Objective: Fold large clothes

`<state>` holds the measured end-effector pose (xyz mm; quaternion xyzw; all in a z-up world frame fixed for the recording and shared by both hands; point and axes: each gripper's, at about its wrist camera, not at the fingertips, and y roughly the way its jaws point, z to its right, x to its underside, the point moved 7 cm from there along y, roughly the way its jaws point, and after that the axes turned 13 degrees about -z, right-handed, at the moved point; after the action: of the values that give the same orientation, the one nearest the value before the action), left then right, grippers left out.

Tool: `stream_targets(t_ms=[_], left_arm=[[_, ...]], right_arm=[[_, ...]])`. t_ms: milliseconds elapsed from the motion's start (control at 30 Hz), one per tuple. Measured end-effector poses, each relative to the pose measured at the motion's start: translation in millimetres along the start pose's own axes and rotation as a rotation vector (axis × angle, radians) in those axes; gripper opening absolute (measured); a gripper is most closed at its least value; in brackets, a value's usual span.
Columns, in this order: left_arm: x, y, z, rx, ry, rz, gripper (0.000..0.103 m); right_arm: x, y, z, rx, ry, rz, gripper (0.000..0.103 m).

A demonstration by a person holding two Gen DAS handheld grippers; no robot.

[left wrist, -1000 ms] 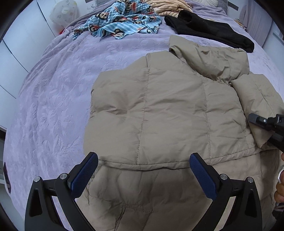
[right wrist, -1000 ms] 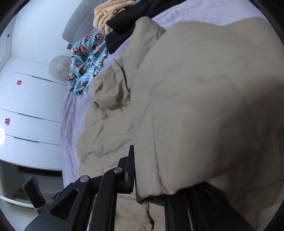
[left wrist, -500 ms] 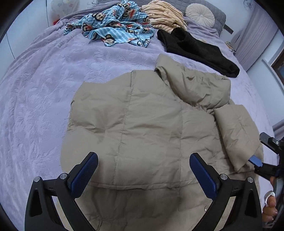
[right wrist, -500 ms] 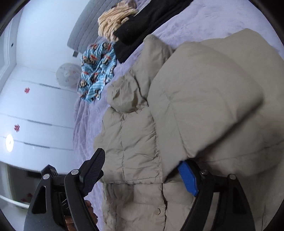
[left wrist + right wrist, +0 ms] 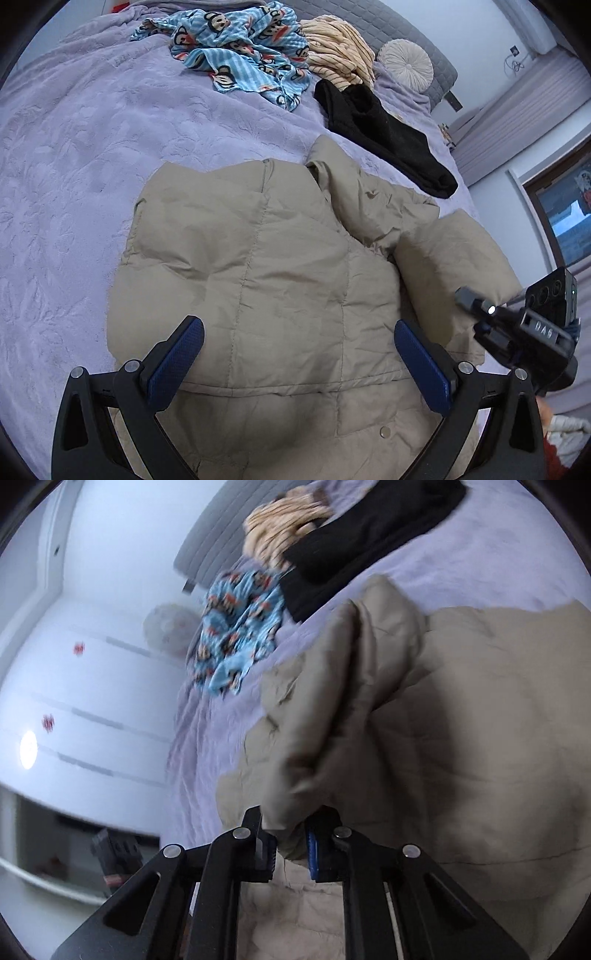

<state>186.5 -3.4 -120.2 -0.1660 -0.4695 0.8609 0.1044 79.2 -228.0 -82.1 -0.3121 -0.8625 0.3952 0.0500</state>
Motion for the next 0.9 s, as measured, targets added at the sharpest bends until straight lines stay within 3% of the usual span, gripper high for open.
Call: stream_targets(t_ms=[100,167,200,233,433,500,533,567,633,767,833,900], left_arm=[[-4.1,-1.2,3.6,0.039,-0.004,-0.001,0.103],[-6.3,2.8,8.5,0.061,-0.005,-0.014,0.103],[-7.4,5.5,11.2,0.064,-0.003,-0.019,0.103],[-8.2,9.4,15.4,0.069,0.003,-0.028,0.103],[-14.7,48.2,41.4,0.117,0.022,-0.099,0.103],[-17.7,65.8,49.0,0.098,0.035,-0.117,0.099],[-18.2,75.2,53.5,0.089,0.045,-0.134,0.081],[-17.8,87.2,58.6,0.090,0.053,-0.170,0.050],[-13.5,105.5,68.8,0.118,0.046,-0.235,0.009],[-20.2,79.5,97.8,0.143,0.085,-0.151,0.009],[-26.6,51.0,108.2,0.182,0.110,-0.087,0.009],[-32.0,28.9,107.9,0.176,0.125,-0.041,0.009]], right_arm=[[21.2,43.7,-24.6,0.116,-0.117,-0.121,0.020],[32.5,63.1,-26.8,0.169,-0.139,-0.175,0.040],[35.8,67.0,-27.0,0.175,-0.139,-0.189,0.065],[39.4,67.5,-26.4,0.171,-0.134,-0.198,0.081],[59.9,14.3,6.4,0.208,-0.103,-0.141,0.080],[66.5,-8.3,31.0,0.234,-0.058,-0.122,0.071],[70.3,-18.1,44.8,0.250,-0.035,-0.118,0.061],[74.3,-23.8,57.5,0.260,-0.016,-0.119,0.058],[80.9,-36.6,79.7,0.265,0.031,-0.119,0.053],[88.9,-48.9,96.8,0.258,0.039,-0.109,0.048],[89.4,-52.8,98.7,0.287,-0.002,-0.097,0.046],[86.9,-56.2,101.4,0.334,-0.039,-0.088,0.045]])
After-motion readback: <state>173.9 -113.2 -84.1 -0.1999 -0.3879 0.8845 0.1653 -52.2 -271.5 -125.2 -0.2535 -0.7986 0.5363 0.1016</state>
